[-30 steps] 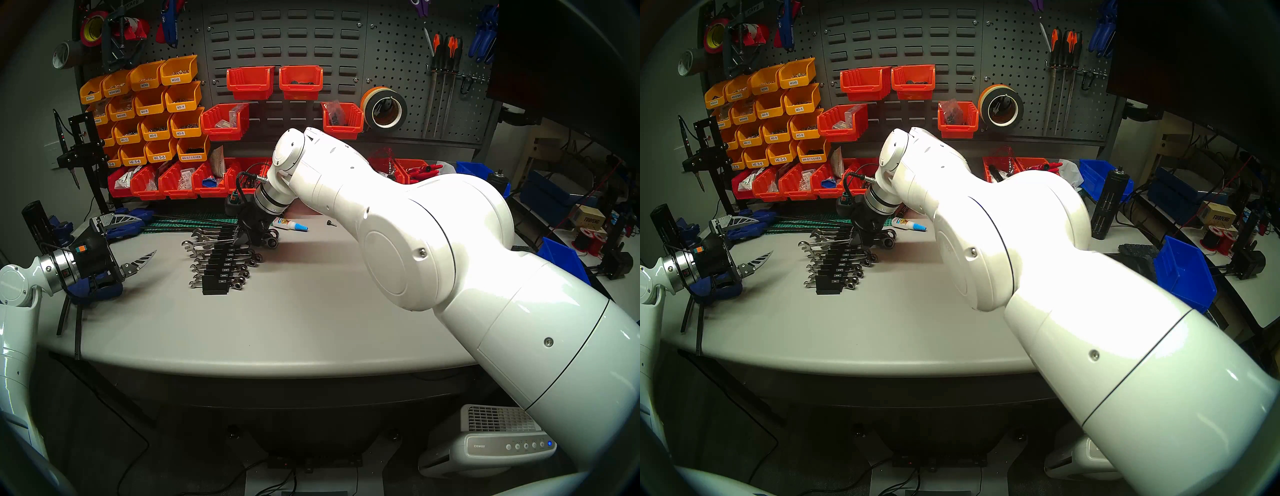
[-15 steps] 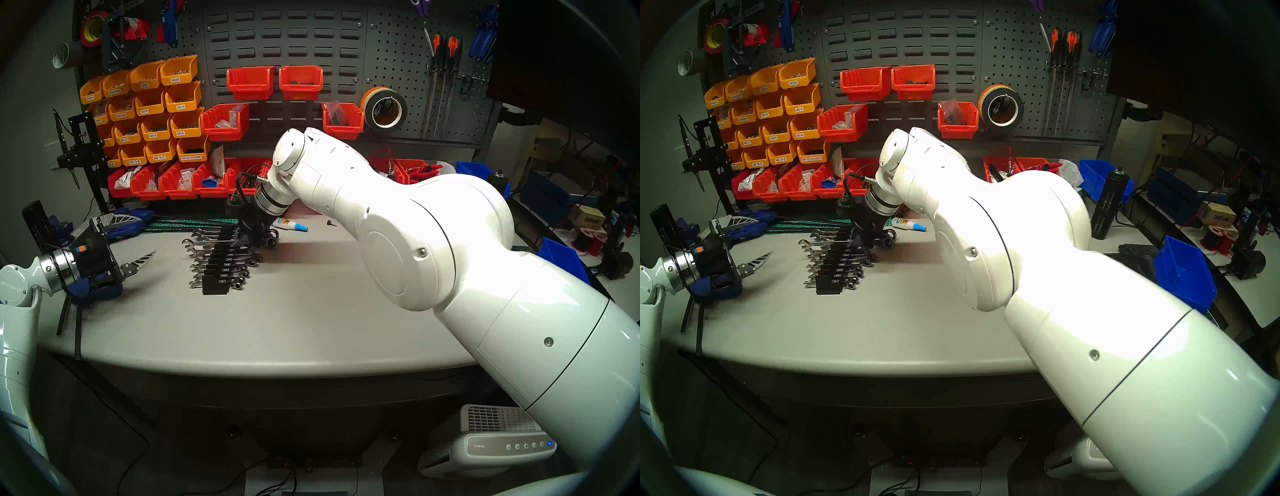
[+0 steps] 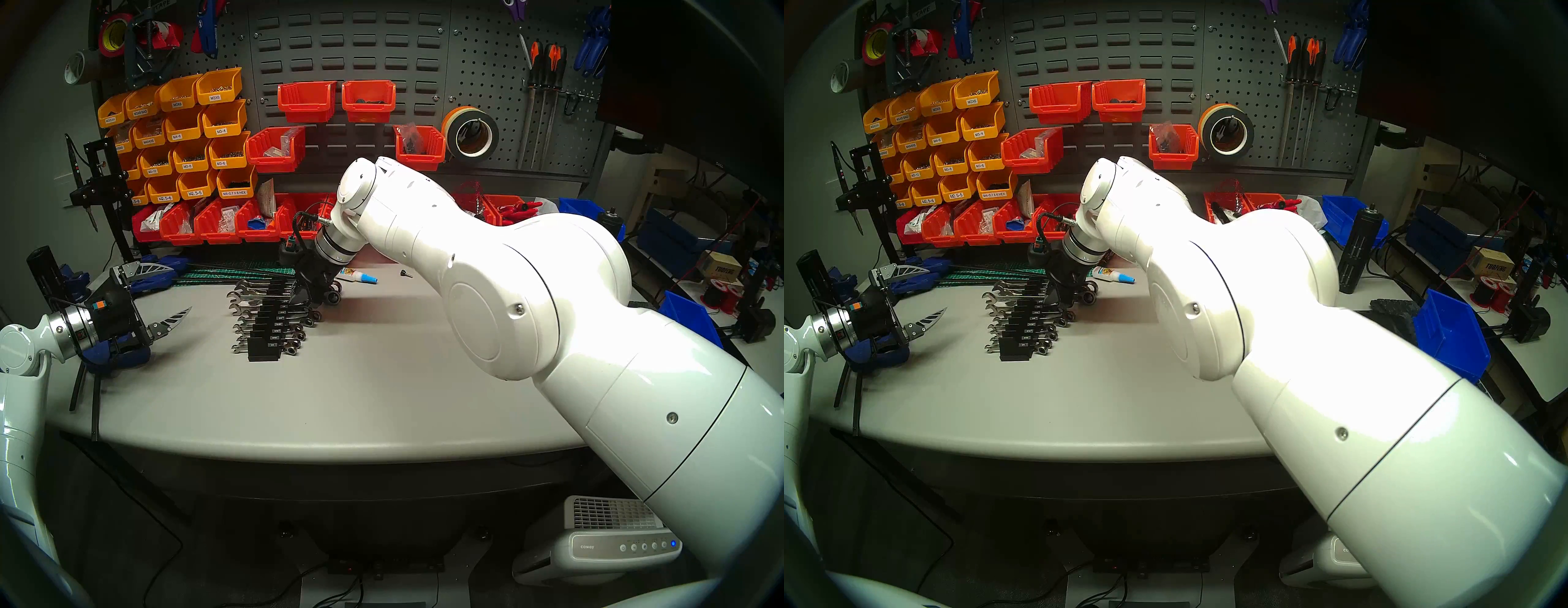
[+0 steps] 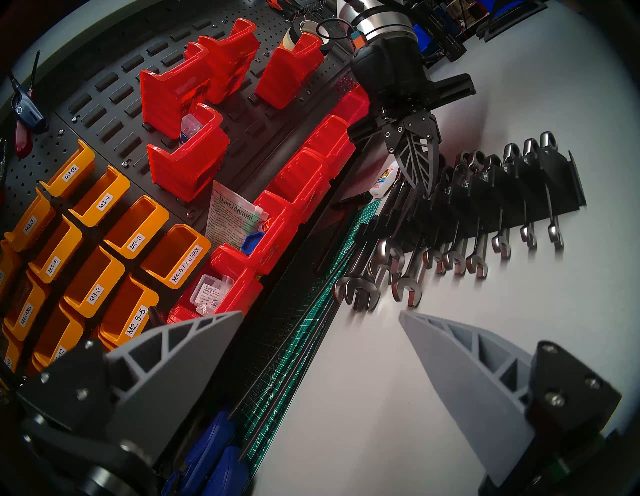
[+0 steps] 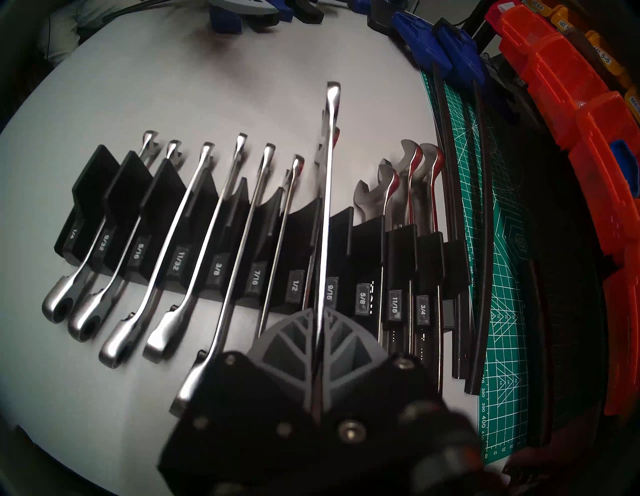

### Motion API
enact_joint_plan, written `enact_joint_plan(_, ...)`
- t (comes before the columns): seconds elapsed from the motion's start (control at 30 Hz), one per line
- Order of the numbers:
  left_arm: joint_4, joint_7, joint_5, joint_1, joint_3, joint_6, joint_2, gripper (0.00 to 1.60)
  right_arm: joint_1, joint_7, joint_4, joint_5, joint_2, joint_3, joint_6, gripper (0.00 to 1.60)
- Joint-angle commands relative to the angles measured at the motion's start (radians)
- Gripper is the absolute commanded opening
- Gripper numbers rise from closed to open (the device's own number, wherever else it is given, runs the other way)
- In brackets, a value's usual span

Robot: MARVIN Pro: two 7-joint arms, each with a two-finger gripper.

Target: Put the wrenches on the table into the correct slot in the case

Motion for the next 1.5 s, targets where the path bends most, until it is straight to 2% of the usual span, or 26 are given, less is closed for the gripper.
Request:
enact_joint_plan(0.0,-0.014,0.006,-0.016,-0.022,-0.020,0.002,0.013,1.60,0.010,-0.040,-0.027,0.000,-0.001,0.001,-0.015,0.00)
enact_joint_plan(0.37,-0.014,0.006,-0.015,-0.022,-0.019,0.002,0.012,1.60,0.007,-0.079,-0.035,0.003,-0.005,0.006,-0.045,0.00)
enact_joint_plan(1.47,-0.013,0.006,-0.014,-0.022,-0.019,0.001,0.012,1.60,0.023,-0.112,-0.036,0.001,-0.007,0.013,-0.076,0.00)
